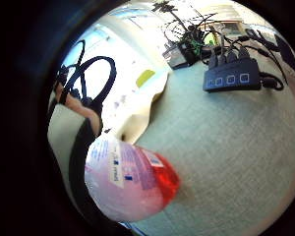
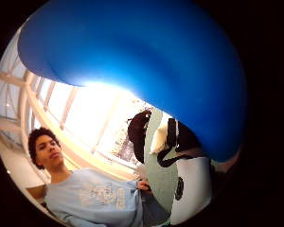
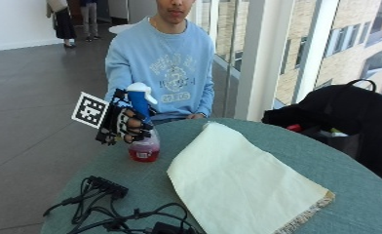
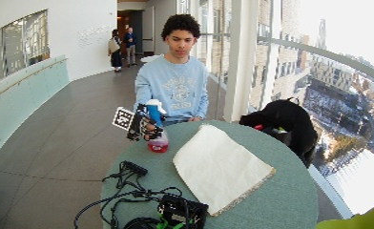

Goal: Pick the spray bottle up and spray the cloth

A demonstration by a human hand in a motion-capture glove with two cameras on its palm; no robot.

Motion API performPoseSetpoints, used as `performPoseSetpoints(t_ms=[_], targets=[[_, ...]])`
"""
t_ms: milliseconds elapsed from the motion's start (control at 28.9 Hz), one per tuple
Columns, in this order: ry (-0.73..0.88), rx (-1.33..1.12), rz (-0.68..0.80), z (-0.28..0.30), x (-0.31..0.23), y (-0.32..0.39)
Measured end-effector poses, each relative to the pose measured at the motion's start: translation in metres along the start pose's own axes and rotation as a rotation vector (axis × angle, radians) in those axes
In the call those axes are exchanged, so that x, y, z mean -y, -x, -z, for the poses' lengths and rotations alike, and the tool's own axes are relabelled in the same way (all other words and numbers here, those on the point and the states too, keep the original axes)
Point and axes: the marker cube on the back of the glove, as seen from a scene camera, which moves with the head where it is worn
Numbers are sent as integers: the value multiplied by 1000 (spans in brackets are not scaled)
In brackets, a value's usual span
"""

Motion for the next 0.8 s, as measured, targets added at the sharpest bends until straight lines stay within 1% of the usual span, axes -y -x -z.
performPoseSetpoints(t_ms=[139,277,381,589,797], targets=[[41,-28,34,3,1,3],[11,-69,48,7,15,13],[33,-118,82,12,32,27],[183,-337,173,9,92,64],[343,-583,141,-20,138,96]])
